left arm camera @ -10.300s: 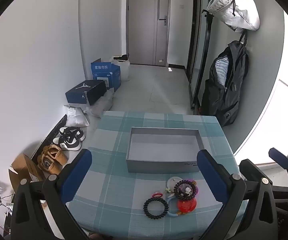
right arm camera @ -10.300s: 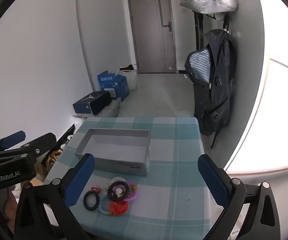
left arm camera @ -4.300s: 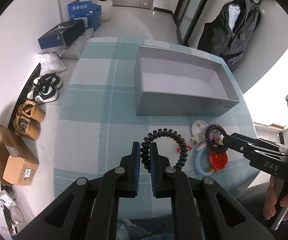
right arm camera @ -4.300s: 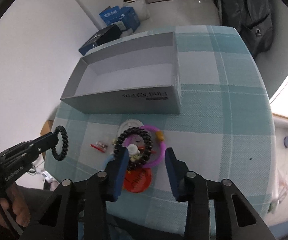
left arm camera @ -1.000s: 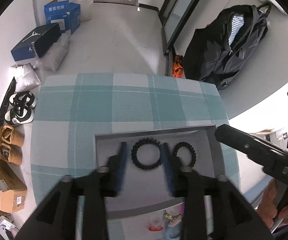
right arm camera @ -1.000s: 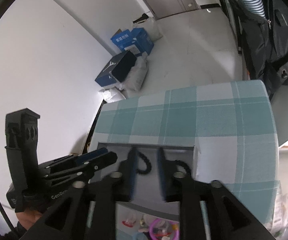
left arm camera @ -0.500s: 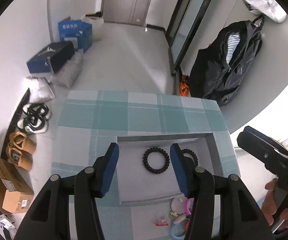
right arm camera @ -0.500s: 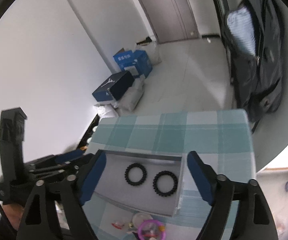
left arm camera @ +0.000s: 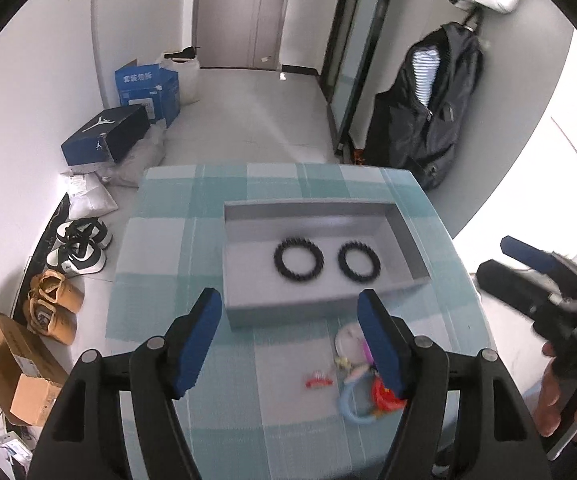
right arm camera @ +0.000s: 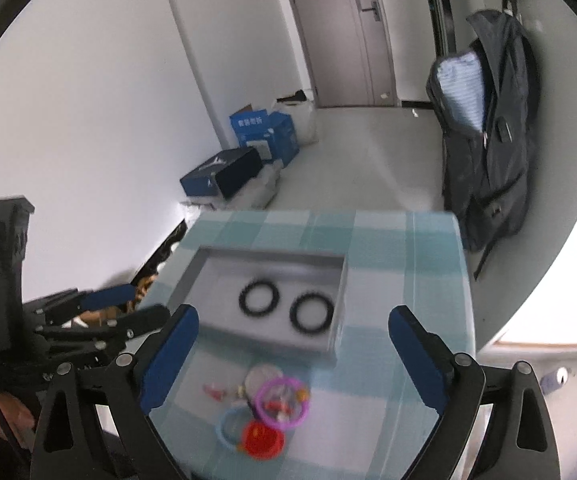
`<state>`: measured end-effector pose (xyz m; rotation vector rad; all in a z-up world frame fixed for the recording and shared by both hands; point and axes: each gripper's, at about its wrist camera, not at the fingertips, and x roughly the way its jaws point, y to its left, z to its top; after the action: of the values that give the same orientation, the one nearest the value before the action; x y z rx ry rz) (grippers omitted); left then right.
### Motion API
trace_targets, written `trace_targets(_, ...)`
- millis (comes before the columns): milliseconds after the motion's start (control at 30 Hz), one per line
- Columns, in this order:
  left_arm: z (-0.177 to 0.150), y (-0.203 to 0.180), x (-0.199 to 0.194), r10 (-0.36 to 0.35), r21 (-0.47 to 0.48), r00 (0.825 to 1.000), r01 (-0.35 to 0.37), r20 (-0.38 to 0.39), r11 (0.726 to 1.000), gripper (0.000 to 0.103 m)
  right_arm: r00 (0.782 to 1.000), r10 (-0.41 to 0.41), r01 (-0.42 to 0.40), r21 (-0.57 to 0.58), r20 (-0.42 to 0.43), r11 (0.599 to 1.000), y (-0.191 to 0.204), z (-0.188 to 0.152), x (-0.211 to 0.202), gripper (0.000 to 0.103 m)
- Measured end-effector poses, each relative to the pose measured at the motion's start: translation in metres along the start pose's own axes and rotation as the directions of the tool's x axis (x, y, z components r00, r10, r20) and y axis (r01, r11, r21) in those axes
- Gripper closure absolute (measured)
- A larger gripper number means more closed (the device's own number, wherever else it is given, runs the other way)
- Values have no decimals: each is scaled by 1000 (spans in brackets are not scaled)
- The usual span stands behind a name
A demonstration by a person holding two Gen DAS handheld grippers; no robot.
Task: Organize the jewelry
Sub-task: 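Withdraw both tools from the box back toward the jewelry pile, then grasp the red badge with the right tool while the left tool grasps the small red clip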
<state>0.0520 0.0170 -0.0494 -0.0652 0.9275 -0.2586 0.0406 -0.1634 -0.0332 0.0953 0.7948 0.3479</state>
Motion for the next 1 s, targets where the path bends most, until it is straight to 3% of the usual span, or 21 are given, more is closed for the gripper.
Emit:
trace_targets(233,-22,8,-12,27,-81,1000,-26,8,996,33,996,15,-16,-21,-88,1000,12,-49,5,6)
trace_targets(400,-40,15,-6,25,-150,999,-32,-46,988,32,990,13,-9,29,-138,1000,3,-72,10,6)
trace_targets(700,-55,25,11,69,-135,992,-83,-105,987,32,958,47,-34,52,-282,998,4,-95,39,7)
trace_targets(833,-57,27,15,79,-113,990,-92,-117,989,32,957,49,-39,43,-287,998,11,-95,47,8)
trace_targets(1000,-57,27,19,78,-108,988,-93,-137,990,32,950,26,-20,21,-310,1000,15,-96,58,26)
